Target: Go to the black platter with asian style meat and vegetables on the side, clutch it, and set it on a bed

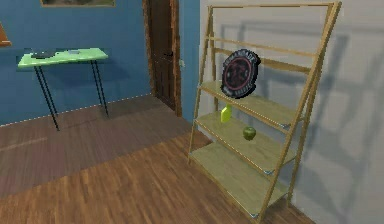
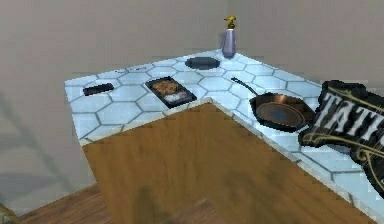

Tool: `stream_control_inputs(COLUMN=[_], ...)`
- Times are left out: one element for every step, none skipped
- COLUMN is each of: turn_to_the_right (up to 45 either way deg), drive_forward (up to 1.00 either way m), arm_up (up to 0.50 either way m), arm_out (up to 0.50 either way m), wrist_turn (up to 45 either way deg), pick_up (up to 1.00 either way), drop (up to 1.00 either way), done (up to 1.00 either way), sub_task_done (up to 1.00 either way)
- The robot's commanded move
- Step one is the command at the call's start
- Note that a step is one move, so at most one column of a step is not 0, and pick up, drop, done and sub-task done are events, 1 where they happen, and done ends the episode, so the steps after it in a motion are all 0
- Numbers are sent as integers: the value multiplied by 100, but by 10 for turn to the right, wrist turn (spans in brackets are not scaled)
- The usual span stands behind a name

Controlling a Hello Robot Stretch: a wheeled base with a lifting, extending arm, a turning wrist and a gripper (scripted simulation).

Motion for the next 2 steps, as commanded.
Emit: stream_control_inputs(turn_to_the_right=[0,0], drive_forward=[0,0], arm_up=[38,0], arm_out=[0,50], wrist_turn=[0,0], pick_up=[0,0], drop=[0,0], done=[0,0], sub_task_done=[0,0])
